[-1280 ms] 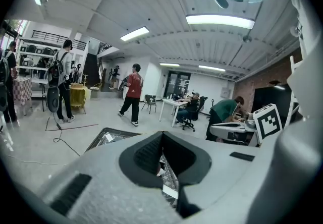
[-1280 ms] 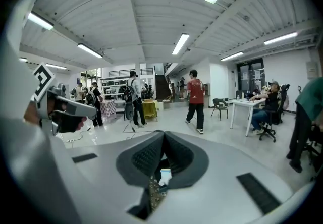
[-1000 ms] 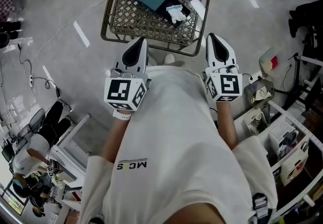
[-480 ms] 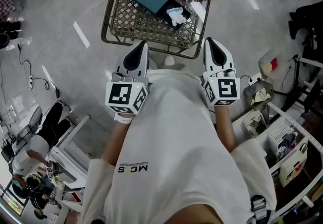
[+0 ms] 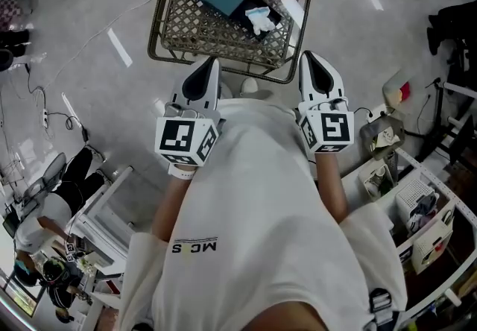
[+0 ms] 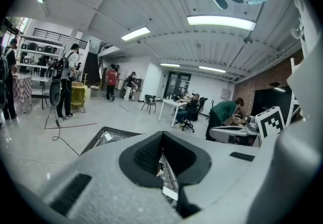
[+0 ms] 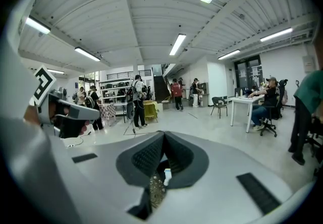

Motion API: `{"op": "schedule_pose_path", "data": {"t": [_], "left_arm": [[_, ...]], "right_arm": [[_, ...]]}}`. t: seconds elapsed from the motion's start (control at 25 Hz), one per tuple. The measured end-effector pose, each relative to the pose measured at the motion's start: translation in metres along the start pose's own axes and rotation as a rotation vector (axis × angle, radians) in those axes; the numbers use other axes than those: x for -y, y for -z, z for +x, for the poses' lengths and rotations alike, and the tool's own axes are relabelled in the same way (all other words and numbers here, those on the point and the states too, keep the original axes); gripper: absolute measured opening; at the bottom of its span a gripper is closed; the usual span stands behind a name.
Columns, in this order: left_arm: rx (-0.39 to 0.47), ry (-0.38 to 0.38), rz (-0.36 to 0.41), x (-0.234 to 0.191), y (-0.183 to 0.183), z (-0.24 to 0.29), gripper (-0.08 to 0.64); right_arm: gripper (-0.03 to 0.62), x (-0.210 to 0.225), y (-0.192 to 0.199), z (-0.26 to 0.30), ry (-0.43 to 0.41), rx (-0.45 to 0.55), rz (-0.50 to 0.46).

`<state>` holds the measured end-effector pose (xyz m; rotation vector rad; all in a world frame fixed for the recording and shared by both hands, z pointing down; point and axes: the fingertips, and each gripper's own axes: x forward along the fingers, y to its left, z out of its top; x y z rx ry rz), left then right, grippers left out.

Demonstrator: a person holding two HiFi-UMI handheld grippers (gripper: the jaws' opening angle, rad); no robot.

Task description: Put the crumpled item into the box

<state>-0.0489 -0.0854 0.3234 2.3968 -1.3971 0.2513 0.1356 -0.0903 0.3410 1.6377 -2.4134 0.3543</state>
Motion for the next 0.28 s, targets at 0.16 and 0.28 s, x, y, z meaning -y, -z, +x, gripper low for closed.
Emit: {"op": "schedule_pose_path", "data": {"t": [0.16, 0.28], "left_arm": [[0.002, -0.002, -0.002, -0.0005, 0.0013, -0.0003, 0.024], [0.001, -0.002, -0.003, 0.0002, 0.0014, -0.0031, 0.025]], "right_arm": [[0.015, 0.0012, 0.0012, -0.0001, 0.007, 0.000, 0.001], [0.015, 0.0009, 0.0006, -0.0018, 0.010, -0.001, 0.004]]}}
